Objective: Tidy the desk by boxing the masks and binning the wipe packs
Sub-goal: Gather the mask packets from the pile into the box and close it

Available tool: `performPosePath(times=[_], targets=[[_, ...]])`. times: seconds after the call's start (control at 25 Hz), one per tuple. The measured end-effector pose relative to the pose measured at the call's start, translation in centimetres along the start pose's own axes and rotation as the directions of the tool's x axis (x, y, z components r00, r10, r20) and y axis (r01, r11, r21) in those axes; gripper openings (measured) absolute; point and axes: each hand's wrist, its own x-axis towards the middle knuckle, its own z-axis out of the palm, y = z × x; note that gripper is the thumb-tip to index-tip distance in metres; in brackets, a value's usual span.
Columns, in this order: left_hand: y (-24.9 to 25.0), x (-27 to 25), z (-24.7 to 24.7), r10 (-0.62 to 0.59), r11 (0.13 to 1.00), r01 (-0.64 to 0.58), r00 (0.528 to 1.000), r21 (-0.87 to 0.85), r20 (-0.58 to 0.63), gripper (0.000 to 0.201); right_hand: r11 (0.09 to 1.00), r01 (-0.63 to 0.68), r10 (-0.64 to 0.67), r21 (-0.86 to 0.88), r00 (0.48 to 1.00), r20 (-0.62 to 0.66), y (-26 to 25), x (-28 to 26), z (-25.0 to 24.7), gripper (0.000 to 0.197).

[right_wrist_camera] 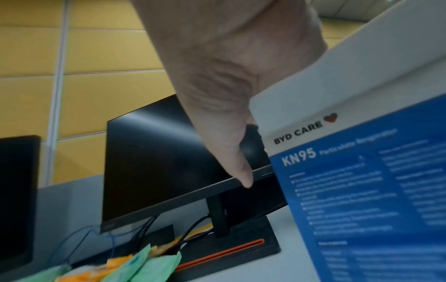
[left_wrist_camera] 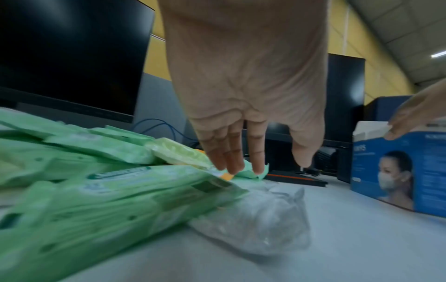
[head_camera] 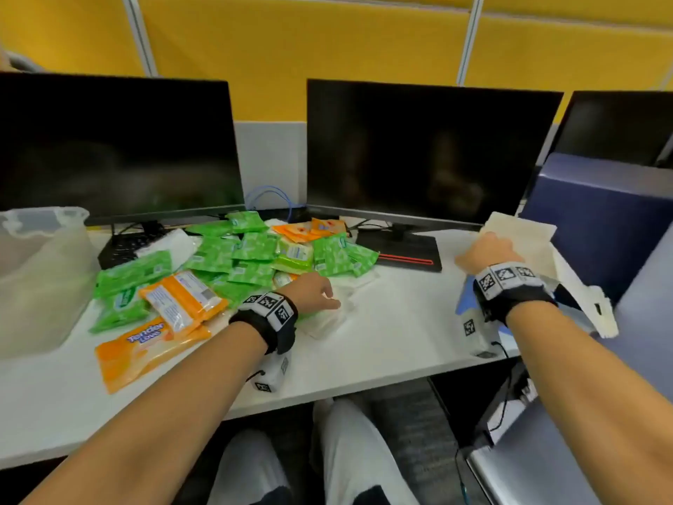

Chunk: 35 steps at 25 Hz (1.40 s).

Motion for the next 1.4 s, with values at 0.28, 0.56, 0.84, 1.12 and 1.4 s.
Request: performPosePath(times=[0.28, 0.56, 0.84, 1.12, 1.4], targets=[[1.6, 2.6, 2.9, -0.082, 0.934, 0.024, 0.986, 0.357, 0.148, 0.065, 0.871, 0.458, -0.440, -0.179, 0.888, 0.131, -4.1, -1.8, 1.2, 0.030], [1.5, 1.7, -1.6, -0.004, 1.000, 0.002, 0.995, -0.021, -0.104, 0.007, 0.685, 0.728, -0.726, -0.040, 0.677, -0.121, -8.8, -6.2, 0.3, 0.037], [-6.2, 1.1, -2.6, -0.631, 0.290, -0.107, 0.726, -0.951, -0.274, 0.050, 0.835, 0.412, -0.546, 0.364, 0.701, 0.459, -13.3, -6.6, 7.0, 0.053], [-5.0, 1.1, 2.3, -0.403, -0.167, -0.112, 0.914, -0.979, -0.036, 0.047, 0.842, 0.539, -0.423, -0.008, 0.669, 0.611, -15.2, -6.0, 12.4, 0.051], [-7.0, 1.8, 4.1, -0.342, -0.252, -0.169, 0.937, -0.953, -0.076, 0.024, 0.829, 0.559, -0.479, 0.020, 0.691, 0.541, -15.3, -4.2, 12.1, 0.060]])
